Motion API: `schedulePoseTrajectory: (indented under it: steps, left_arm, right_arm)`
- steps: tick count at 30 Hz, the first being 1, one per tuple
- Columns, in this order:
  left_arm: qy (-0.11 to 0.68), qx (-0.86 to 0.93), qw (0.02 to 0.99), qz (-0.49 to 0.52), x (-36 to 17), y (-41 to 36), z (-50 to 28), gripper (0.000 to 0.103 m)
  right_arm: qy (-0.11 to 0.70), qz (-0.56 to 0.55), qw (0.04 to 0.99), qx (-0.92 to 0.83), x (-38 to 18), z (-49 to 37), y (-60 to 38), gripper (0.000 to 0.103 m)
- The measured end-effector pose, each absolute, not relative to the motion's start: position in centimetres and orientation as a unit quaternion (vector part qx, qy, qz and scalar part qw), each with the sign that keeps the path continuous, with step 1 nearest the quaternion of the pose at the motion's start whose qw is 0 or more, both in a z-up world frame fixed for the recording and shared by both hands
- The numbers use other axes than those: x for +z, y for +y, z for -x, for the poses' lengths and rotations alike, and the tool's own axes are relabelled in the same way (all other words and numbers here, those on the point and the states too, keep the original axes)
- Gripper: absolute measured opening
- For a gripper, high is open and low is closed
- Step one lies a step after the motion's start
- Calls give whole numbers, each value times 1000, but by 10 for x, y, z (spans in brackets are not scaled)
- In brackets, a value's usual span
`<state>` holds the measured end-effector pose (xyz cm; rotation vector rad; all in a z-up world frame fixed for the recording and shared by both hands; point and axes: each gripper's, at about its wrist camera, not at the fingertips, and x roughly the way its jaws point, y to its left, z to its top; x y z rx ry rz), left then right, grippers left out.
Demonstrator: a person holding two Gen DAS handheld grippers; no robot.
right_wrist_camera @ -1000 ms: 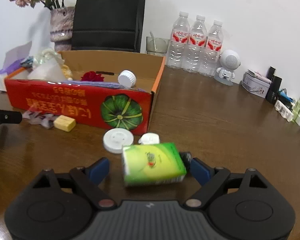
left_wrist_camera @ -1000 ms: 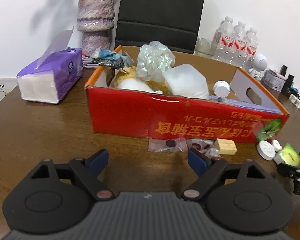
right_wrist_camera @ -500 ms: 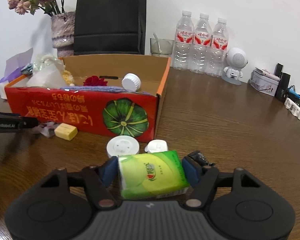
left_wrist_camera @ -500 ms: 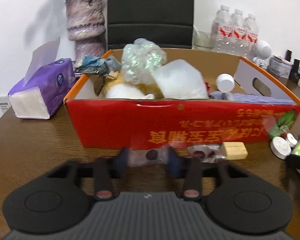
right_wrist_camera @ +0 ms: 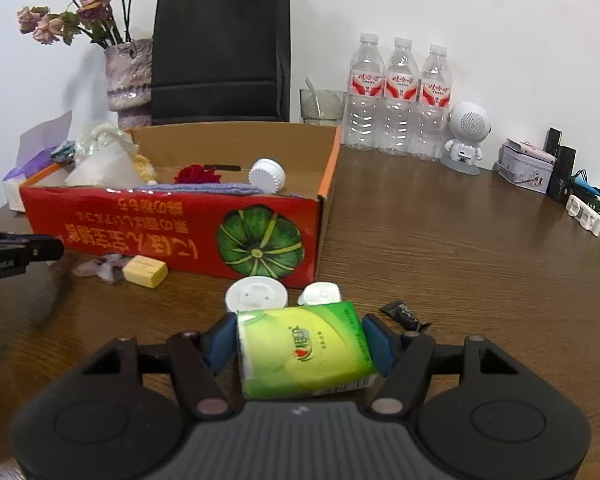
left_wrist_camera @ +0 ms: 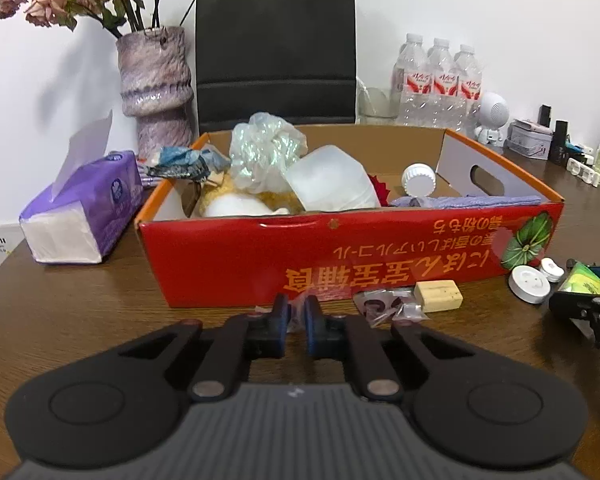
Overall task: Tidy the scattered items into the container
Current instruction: 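Lift the green tissue pack with the right tool while the left tool grasps a clear packet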
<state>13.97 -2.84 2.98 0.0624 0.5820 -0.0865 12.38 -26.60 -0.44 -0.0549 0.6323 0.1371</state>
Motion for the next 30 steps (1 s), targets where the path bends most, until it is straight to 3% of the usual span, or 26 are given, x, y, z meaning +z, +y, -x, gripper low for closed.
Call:
schedulePoseTrajectory:
  steps: [12, 21, 24, 25, 29, 30]
  left_arm:
    - [268, -58, 962, -1, 41, 2, -111, 6]
    - [213, -82, 973, 23, 81, 6, -95, 5]
    - [240, -85, 966, 38, 79, 11, -101, 8]
    - [252, -82, 963, 36, 75, 12, -104, 9]
    - [316, -66, 946, 26, 50, 12, -114, 51]
    - [325, -68, 943, 25, 46, 12, -114, 53]
  right_arm:
    - [297, 19, 952, 73, 3, -109, -256, 66]
    - [255, 18, 963, 88, 36, -99, -245, 66]
    - [253, 23, 962, 97, 42, -101, -238, 66]
    - [255, 26, 961, 99, 41, -101, -235, 66]
    - [273, 32, 956, 103, 29, -101, -230, 66]
    - [277, 31, 955, 103, 25, -100, -230, 66]
